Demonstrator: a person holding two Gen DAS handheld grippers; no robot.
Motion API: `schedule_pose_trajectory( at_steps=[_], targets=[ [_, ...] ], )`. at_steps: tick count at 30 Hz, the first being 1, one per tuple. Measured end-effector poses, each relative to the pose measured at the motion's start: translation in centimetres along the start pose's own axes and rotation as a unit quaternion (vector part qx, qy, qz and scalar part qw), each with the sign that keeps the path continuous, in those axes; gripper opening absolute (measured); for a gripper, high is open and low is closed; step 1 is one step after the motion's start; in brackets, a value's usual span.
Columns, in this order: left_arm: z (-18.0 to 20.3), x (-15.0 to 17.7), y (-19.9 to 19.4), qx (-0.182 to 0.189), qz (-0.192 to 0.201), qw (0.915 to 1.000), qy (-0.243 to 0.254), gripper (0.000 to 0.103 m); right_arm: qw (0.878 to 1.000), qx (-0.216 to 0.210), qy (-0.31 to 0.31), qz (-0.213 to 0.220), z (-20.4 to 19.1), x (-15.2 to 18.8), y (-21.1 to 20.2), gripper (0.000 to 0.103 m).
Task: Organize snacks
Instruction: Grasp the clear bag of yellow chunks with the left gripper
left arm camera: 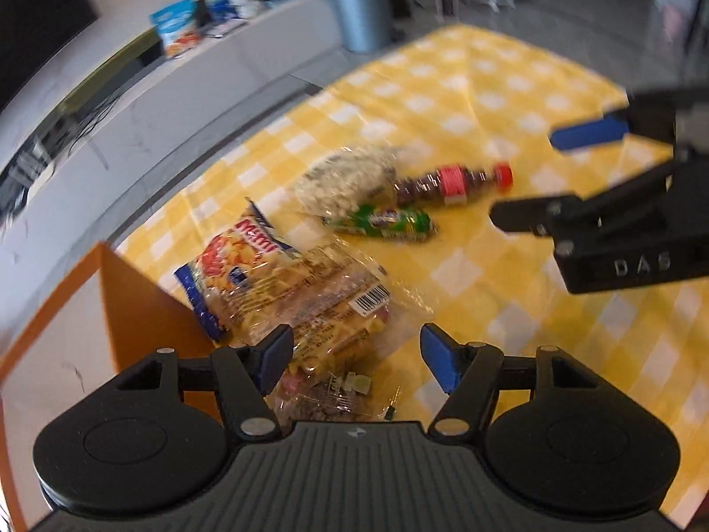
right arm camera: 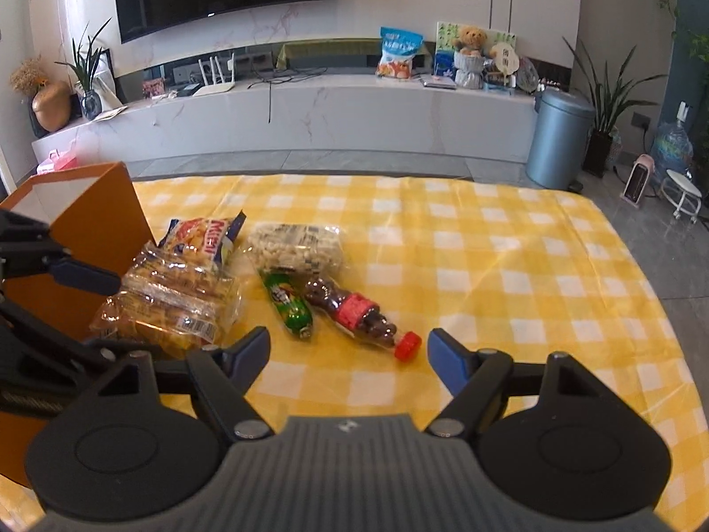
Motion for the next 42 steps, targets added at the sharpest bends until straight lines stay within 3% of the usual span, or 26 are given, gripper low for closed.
schedule_pose_trajectory(
  at_steps=[5,11,13,14,22,26,34,38,42],
  targets=[
    [1.7,-0.4,2.5,-0.049,-0.033,0.9941,0.091,0.078,1.0,-0.002,-0.004,-0.007,-0.2,0.1,0.5,0.076],
    [3.5,-0.8,4.6,-0.112,-0.06,0.9767,0.173,0.078,1.0,-0.003,-0.006,-0.012,-0.2,0.2,0.7,0.077],
    [3.9,-0.6,5.3,-0.13,-0.068,0.9693,0.197,0.074,1.0,-0.002,-0.008,-0.013,-0.3,0.2,0.8,0.077],
    [3.9,-0.7,5.5,-0.138,-0.069,0.9674,0.201,0.064,1.0,-0.001,-0.009,-0.013,-0.3,0.2,0.8,0.076],
    [3.2,-0.7,4.2,-0.13,-0.037,0.9734,0.185,0.043,1.0,0.003,-0.02,-0.018,-0.2,0.3,1.5,0.077],
    [2.5,-0.9,3.0,-0.121,-0.01,0.9812,0.15,0.036,1.0,-0.002,-0.023,-0.019,-0.3,0.3,1.6,0.077],
    [0.0,-1.9,-0.9,-0.064,0.055,0.9962,0.022,0.029,0.999,-0.024,-0.043,-0.011,-1.1,-0.1,2.0,0.076],
    [-2.3,-2.3,-2.0,-0.028,0.068,0.9954,-0.061,0.028,0.996,-0.034,-0.08,0.001,-2.0,-0.7,2.6,0.076],
    [-4.6,-2.3,-2.3,0.002,0.072,0.988,-0.137,0.028,0.989,-0.033,-0.144,0.021,-2.8,-1.6,3.8,0.076]
  ],
)
Point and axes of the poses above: each gripper's, at about its wrist camera, not at the fingertips, and y roughly the way its jaws point, z to its right, x to its underside, the point moved 2 cm from there along y, roughly the way its jaws point, and after that the axes turned 1 degree about y, right-handed, at the moved point
